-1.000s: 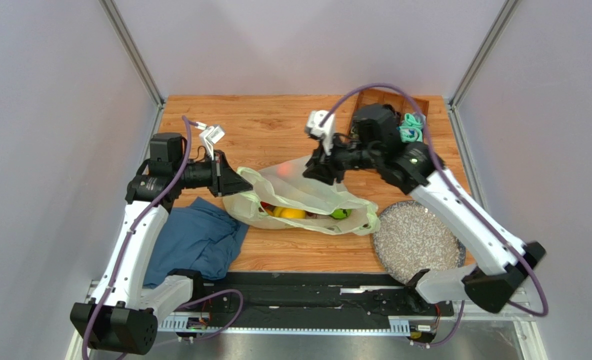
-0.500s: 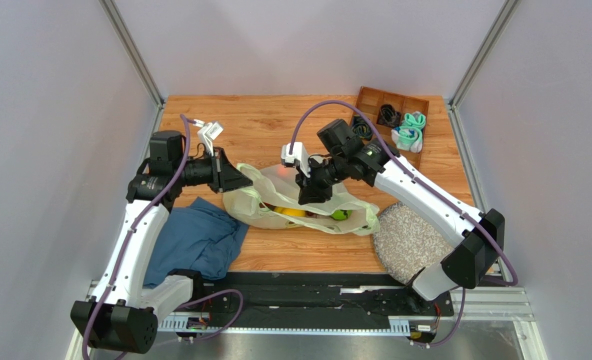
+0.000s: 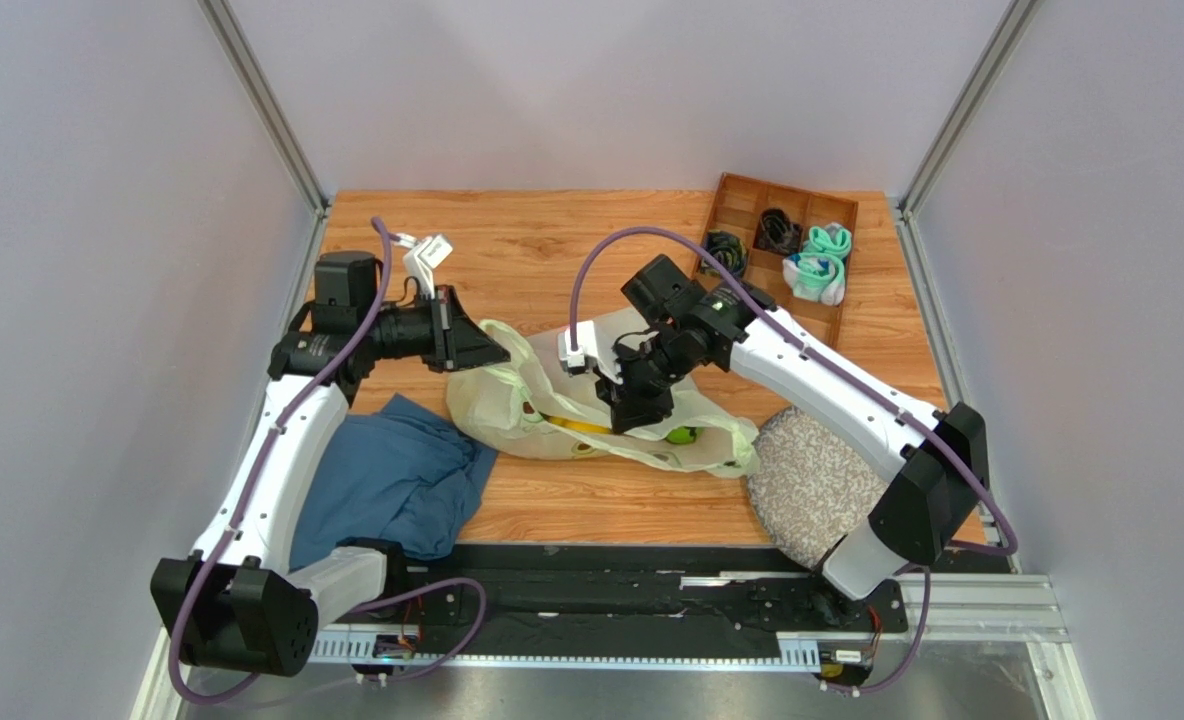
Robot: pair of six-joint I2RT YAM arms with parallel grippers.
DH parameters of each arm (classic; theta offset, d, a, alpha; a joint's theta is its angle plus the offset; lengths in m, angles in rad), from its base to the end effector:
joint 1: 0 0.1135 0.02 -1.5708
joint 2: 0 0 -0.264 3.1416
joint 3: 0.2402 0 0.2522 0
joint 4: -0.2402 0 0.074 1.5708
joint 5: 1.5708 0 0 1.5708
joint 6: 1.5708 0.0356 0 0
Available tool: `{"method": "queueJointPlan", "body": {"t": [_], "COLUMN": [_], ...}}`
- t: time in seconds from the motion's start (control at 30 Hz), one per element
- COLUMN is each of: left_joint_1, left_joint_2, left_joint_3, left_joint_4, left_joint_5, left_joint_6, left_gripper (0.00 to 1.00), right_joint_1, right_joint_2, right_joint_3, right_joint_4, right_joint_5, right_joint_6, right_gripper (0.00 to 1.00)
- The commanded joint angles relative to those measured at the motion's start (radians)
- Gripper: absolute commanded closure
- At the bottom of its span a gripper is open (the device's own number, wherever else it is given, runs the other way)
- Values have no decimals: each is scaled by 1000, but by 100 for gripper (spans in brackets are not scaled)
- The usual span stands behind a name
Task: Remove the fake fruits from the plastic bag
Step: Move the plastic bag to the center of the board.
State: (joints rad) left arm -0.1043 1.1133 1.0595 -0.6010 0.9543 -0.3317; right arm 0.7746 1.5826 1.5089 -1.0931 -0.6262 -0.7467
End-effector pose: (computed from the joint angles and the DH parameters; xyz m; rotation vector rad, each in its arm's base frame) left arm 0.2220 -0.0524 0.3395 0.2964 2.1685 -1.2967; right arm 0.2086 0.2333 0.3247 -1.9351 1.7810 0.8570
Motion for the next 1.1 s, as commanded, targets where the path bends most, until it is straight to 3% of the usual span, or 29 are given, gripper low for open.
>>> {"method": "queueJointPlan", "body": {"t": [0.0,0.1,0.27,0.43,0.67,0.87,1.07], "left_joint_1": [-3,-3,-3,-3,-5,-3,-5], "left_joint_2": [6,22,17,-32,-107,-141,-141], "left_joint_3": [62,97,125,73,-7,-47,-55], "left_joint_4": [58,72,23,12,-14,-31,-46], "left_joint_5": [6,43,122,115,87,61,41], "left_joint_6": [-39,-56,-17,8,74,98,138], "left_gripper": [100,100,100,100,100,100,100], "right_joint_1": [18,37,43,22,-57,-112,-117], "right_joint_2": [40,42,-25,-18,20,62,68], "right_joint_3": [59,15,-108,-137,-78,-13,-58], "right_joint_4": [-181,-199,-45,15,-16,-151,-145], "right_joint_5": [13,58,190,322,306,252,275], "right_joint_6": [-167,-194,-103,-97,-92,-128,-96], "right_gripper": [84,85,89,90,91,91,90]}}
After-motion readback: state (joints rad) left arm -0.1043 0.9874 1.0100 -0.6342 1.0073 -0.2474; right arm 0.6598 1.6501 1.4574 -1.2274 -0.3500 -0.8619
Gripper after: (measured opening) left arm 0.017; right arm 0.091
